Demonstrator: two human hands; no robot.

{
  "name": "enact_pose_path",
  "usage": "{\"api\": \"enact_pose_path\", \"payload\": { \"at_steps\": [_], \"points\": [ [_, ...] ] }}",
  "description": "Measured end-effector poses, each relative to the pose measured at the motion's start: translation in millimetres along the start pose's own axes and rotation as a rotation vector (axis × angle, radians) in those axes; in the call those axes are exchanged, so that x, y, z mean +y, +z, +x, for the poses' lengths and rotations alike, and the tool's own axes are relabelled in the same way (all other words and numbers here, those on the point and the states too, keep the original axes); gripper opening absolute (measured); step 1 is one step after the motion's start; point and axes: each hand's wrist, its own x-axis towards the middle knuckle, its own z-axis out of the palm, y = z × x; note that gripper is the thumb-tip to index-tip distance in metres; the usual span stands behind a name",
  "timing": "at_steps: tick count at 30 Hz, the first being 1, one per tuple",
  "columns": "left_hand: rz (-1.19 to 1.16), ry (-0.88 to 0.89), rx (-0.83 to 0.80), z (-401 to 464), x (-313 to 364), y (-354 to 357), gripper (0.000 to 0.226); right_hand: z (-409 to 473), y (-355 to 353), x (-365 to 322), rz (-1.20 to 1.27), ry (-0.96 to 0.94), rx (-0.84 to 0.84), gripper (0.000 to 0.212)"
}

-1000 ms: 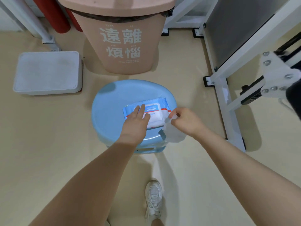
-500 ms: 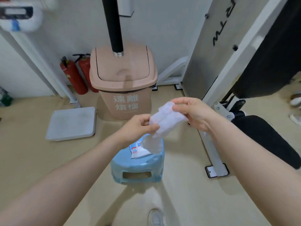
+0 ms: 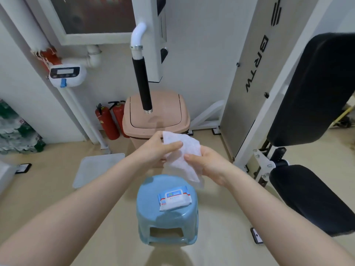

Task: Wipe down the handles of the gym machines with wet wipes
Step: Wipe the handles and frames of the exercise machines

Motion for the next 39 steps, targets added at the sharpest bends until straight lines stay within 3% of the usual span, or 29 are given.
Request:
{"api": "enact_pose_path", "payload": {
  "at_steps": [1,3,5,7,8,10,15,17,20,21,24,26,29,32,36,39],
  "points": [
    [0.028,-0.006,-0.019,-2,1,0,0.005,1,-1,-3,-0.078,-0.006,0.04,0.025],
    [0.037,-0.084,-0.002,0,-4,-1,0.019,4,-2,-8,-0.21,-0.025,0.196,0.024],
    [0.049,-0.197,0.055,5,-9,-3,0.02,7,-4,-12,-0.264,-0.059,0.349,0.036],
    [0.054,-0.242,0.139,11,-11,-8,0.017,11,-7,-14,-0.251,-0.13,0.302,0.058],
    [0.038,-0.226,0.188,14,-11,-12,0.024,14,-9,-17,-0.284,-0.164,0.245,0.059],
    [-0.003,-0.166,0.226,21,-8,-24,0.04,21,-12,-27,-0.41,-0.169,0.167,0.044],
    [0.31,-0.051,0.088,34,6,-66,0.012,46,-4,-58,-0.725,-0.161,0.159,0.01],
    [0.459,-0.022,0.069,39,12,-82,0.009,58,2,-70,-0.73,-0.207,0.197,0.015],
    [0.604,0.076,0.112,47,24,-108,0.01,76,8,-86,-0.511,-0.161,0.231,0.023],
    [0.635,0.12,0.181,50,31,-119,0.012,83,9,-89,-0.41,-0.137,0.31,0.023],
    [0.523,0.276,0.458,61,61,-153,0.021,110,8,-104,-0.273,-0.123,0.752,0.008],
    [0.401,0.381,0.518,72,86,-169,0.029,123,23,-128,-0.243,-0.201,0.836,0.019],
    [0.382,0.47,0.483,94,112,-179,0.041,139,56,-157,-0.221,-0.364,0.71,0.042],
    [0.359,0.49,0.346,104,120,-183,0.027,150,84,-169,-0.203,-0.458,0.47,0.013],
    [0.329,0.51,0.245,107,119,-189,0.019,154,78,-168,0.134,-0.454,0.356,0.025],
    [0.314,0.521,0.235,109,118,-188,0.02,154,66,-158,0.006,-0.534,0.291,0.029]
  ]
}}
